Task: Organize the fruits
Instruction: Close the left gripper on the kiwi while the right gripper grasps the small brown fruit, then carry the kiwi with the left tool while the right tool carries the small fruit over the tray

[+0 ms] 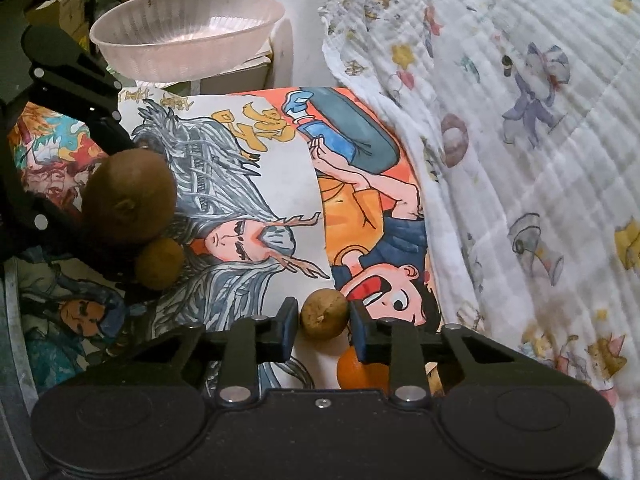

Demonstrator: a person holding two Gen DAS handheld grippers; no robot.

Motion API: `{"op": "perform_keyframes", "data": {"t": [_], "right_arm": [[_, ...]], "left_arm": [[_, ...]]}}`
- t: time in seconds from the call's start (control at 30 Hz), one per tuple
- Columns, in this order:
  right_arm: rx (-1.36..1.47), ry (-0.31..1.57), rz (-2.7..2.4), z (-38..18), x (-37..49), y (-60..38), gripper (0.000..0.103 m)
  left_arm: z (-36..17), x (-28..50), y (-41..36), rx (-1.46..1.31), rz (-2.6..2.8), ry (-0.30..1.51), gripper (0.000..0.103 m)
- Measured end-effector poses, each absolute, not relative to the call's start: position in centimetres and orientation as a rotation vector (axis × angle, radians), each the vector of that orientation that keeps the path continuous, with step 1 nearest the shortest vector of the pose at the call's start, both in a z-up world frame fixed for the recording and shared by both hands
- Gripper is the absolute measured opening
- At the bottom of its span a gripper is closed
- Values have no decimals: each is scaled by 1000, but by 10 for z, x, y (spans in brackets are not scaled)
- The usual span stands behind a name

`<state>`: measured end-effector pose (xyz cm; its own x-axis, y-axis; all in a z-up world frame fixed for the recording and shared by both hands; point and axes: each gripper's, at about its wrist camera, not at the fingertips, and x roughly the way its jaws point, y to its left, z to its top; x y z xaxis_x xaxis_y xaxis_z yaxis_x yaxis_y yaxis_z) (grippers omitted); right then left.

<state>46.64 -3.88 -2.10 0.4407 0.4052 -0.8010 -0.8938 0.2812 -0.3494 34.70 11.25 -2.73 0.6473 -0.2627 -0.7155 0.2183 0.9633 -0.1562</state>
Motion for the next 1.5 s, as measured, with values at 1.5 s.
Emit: {"op": "perform_keyframes", "data": {"t": [1.5], "right_arm": [[-590, 622, 965, 18, 291, -108, 28]], "left_arm": [[0, 230, 88, -236, -284, 770, 67]]}}
